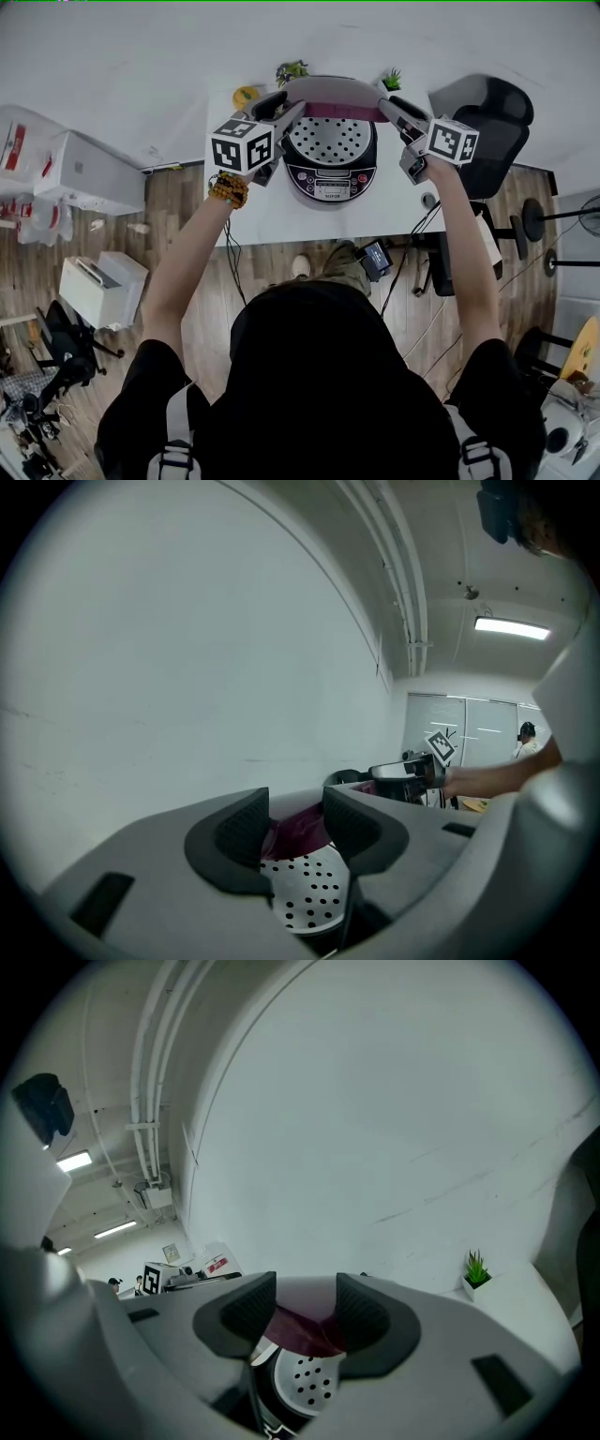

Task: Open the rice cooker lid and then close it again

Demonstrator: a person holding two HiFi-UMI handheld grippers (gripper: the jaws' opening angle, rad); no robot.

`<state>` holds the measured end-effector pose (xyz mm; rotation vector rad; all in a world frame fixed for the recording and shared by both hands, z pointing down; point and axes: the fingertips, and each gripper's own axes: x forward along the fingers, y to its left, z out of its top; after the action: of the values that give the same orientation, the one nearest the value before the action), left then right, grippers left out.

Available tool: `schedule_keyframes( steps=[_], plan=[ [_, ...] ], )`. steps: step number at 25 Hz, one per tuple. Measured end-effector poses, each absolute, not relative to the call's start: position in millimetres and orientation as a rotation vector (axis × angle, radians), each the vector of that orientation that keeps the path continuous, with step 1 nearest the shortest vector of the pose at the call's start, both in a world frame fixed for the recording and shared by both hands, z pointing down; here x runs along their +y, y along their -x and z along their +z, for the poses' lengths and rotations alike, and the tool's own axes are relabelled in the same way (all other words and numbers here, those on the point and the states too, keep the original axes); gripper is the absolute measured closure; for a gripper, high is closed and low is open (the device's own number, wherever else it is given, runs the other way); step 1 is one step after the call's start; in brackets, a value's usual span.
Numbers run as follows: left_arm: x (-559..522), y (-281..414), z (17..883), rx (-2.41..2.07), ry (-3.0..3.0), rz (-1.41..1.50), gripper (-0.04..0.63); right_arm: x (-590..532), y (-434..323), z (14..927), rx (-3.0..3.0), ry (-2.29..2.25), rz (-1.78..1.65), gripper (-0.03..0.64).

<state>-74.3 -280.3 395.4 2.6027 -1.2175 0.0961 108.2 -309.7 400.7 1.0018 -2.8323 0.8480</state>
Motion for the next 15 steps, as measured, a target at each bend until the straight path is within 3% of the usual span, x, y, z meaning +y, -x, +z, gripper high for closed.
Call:
schedule_keyframes(
  steps=[15],
  plan=[
    [-251.4, 68.9, 430.9, -1.224, -2.642, 0.187, 0.43, -286.9, -109.7, 434.3, -2.783, -1.058, 0.77, 0.457]
  ],
)
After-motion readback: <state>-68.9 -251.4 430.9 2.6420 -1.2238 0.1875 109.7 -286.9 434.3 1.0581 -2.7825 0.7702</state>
